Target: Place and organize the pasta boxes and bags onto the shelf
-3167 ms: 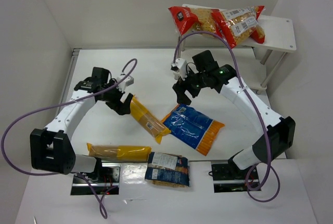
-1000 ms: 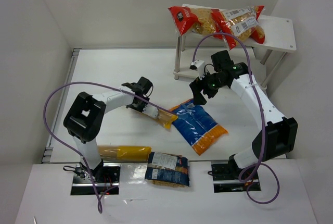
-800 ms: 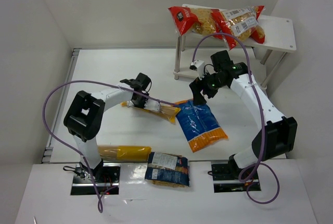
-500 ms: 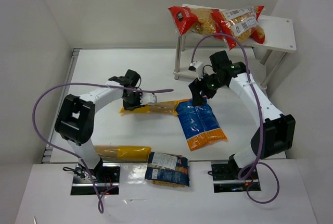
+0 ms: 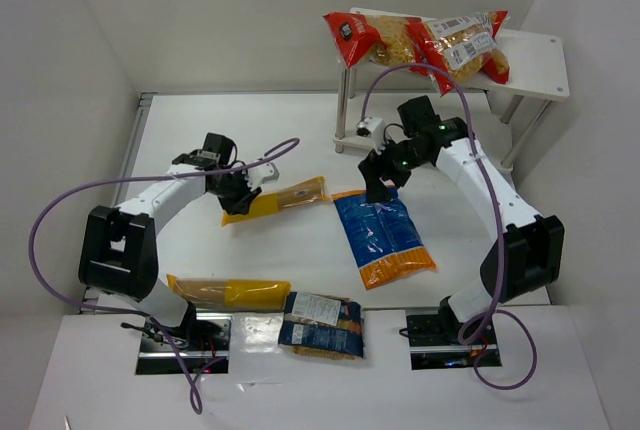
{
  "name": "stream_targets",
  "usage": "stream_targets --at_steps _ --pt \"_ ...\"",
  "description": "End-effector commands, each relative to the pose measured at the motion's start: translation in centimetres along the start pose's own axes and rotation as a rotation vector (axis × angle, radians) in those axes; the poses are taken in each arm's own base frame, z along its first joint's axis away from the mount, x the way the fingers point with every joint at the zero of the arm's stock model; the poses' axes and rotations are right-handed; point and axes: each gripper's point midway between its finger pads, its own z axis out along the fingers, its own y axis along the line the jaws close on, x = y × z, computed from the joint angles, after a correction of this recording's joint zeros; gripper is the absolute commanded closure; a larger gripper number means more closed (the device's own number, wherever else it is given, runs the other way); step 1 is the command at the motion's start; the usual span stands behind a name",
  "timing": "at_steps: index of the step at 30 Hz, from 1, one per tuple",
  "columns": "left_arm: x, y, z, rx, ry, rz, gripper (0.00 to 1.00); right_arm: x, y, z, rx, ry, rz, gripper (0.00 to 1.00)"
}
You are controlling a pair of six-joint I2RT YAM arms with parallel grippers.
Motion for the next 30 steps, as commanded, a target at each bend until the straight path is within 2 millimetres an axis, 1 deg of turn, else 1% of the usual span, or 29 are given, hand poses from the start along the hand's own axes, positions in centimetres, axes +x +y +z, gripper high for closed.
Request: stream_targets --at_steps 1,2,3,4,6,7,8,9,10,11,12,13,14,15,16,17,18,19,20,21,22,23,24,25,26,27,28,29,30 --pt "-2.0 0.9 -0.5 -0.042 -0.120 -0.037 1.00 -3.4 0.0 2.3 0.064 -0.013 -0.156 0.08" --pt "-2.0 1.2 -0.5 -0.055 -0.121 -0.046 1.00 -3.7 0.3 3.3 0.086 0.010 -0.191 0.08" --pt "-1.3 0.7 0.2 -0.036 -0.102 -0.077 1.00 -3.9 1.7 4.8 0.084 0.036 -0.240 0.08" --pt "-1.2 0.6 0.4 -0.036 -0.103 -0.086 1.00 -3.9 1.4 5.7 0.115 0.060 -0.259 0.08" --pt "-0.8 0.8 0.8 -0.033 -0.096 -0.124 1.00 -4.3 2.0 7.2 0.110 0.060 -0.303 0.08" --pt "-0.3 0.7 1.0 -0.036 -0.081 -0.138 1.00 -4.2 2.3 8.1 0.089 0.071 -0.305 0.08" --pt "-0.2 1.1 0.9 -0.048 -0.088 -0.143 1.00 -4.2 2.3 8.5 0.076 0.070 -0.314 0.08" --pt "0.3 0.9 1.1 -0.047 -0.074 -0.162 1.00 -4.6 2.3 8.7 0.069 0.063 -0.316 0.08" --pt "-0.1 1.1 0.8 -0.060 -0.089 -0.163 1.00 -4.5 2.4 9.0 0.054 0.067 -0.323 0.08" --pt "0.1 1.1 0.5 -0.067 -0.091 -0.169 1.00 -4.9 2.2 9.0 0.059 0.054 -0.339 0.08" --pt "0.3 1.0 0.7 -0.066 -0.092 -0.180 0.94 -5.5 2.2 9.2 0.059 0.030 -0.367 0.08" --pt "0.3 1.6 0.3 -0.092 -0.101 -0.196 0.87 -5.4 2.1 9.4 0.059 0.028 -0.380 0.08" --pt "0.7 1.7 0.1 -0.099 -0.101 -0.206 0.70 -5.8 1.9 9.4 0.064 0.017 -0.396 0.08" --pt "0.7 1.7 0.1 -0.099 -0.101 -0.217 0.49 -6.0 1.7 9.7 0.069 0.004 -0.423 0.08" --pt "0.9 1.8 -0.3 -0.104 -0.101 -0.237 0.31 -6.3 1.6 9.7 0.073 -0.005 -0.437 0.08" --pt "1.0 2.0 -0.7 -0.116 -0.107 -0.242 0.29 -6.0 1.7 9.9 0.062 0.000 -0.447 0.08" --pt "1.2 1.9 -0.9 -0.119 -0.097 -0.245 0.27 -6.3 1.8 9.9 0.056 -0.013 -0.460 0.08" --pt "1.1 2.0 -1.7 -0.133 -0.106 -0.258 0.26 -6.7 1.7 10.0 0.058 -0.017 -0.471 0.08" --pt "0.9 2.0 -2.1 -0.144 -0.118 -0.251 0.23 -6.9 1.7 10.3 0.047 -0.019 -0.470 0.08" --pt "1.1 2.2 -2.7 -0.161 -0.117 -0.258 0.22 -7.0 1.7 10.7 0.037 -0.025 -0.471 0.08" --pt "0.6 2.3 -3.5 -0.180 -0.138 -0.246 0.21 -7.5 1.9 10.5 0.034 -0.040 -0.476 0.08" --pt "1.0 2.4 -4.0 -0.196 -0.126 -0.257 0.21 -7.7 2.0 10.7 0.021 -0.044 -0.476 0.08" --pt "1.0 2.3 -4.2 -0.196 -0.126 -0.257 0.19 -7.8 2.2 10.8 0.012 -0.048 -0.476 0.08" --pt "1.4 2.4 -4.8 -0.210 -0.128 -0.270 0.18 -8.3 2.1 11.0 0.008 -0.061 -0.489 0.08" --pt "1.6 2.4 -5.2 -0.215 -0.128 -0.292 0.18 -8.7 2.1 10.8 0.013 -0.070 -0.506 0.08" --pt "2.0 2.8 -6.3 -0.244 -0.140 -0.320 0.15 -8.6 2.2 11.2 -0.006 -0.068 -0.516 0.08" --pt "2.1 3.1 -7.0 -0.265 -0.153 -0.339 0.12 -9.1 2.2 11.5 -0.016 -0.082 -0.520 0.08" --pt "2.9 3.8 -8.1 -0.310 -0.163 -0.414 0.08 -9.2 2.4 12.1 -0.025 -0.076 -0.538 0.08" --pt "2.6 4.5 -9.8 -0.359 -0.201 -0.439 0.06 -9.3 2.3 12.4 -0.026 -0.074 -0.537 0.08"
